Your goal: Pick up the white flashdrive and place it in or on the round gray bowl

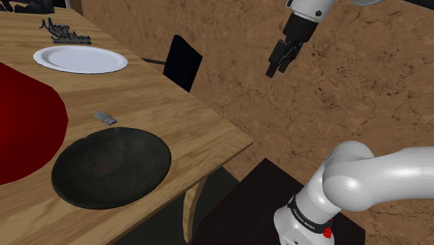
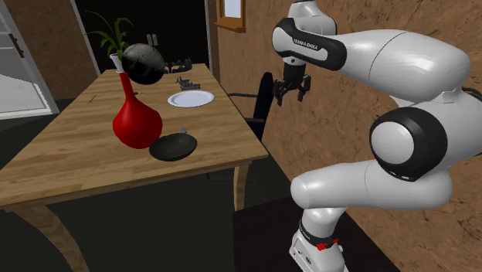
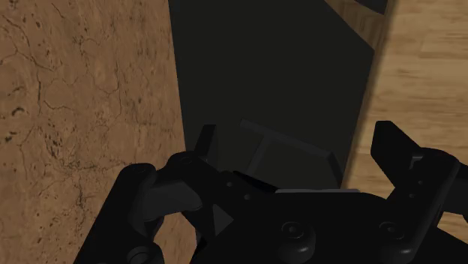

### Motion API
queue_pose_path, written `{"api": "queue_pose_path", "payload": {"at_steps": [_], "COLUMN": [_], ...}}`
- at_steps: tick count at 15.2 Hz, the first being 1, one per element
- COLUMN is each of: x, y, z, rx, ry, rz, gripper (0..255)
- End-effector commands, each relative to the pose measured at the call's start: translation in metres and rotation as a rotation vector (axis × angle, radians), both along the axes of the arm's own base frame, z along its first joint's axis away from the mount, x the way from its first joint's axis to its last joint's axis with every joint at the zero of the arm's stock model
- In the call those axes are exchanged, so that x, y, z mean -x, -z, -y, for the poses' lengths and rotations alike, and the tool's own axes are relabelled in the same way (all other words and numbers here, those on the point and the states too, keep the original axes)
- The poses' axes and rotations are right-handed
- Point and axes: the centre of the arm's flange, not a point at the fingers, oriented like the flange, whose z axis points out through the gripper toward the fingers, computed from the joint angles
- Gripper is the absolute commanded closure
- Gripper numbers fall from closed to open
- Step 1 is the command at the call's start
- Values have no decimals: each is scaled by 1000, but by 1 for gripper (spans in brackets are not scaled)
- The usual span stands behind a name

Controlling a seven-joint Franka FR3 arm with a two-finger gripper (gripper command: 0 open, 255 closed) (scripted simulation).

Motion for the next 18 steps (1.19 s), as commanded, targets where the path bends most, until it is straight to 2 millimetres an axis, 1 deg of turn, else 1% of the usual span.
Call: {"api": "queue_pose_path", "payload": {"at_steps": [1, 9, 18], "x": [0, -40, -92], "y": [0, 28, 59], "z": [0, -92, -194], "rx": [0, -17, -37], "ry": [0, 56, 119], "rz": [0, -16, -33], "gripper": [0, 0, 0]}}
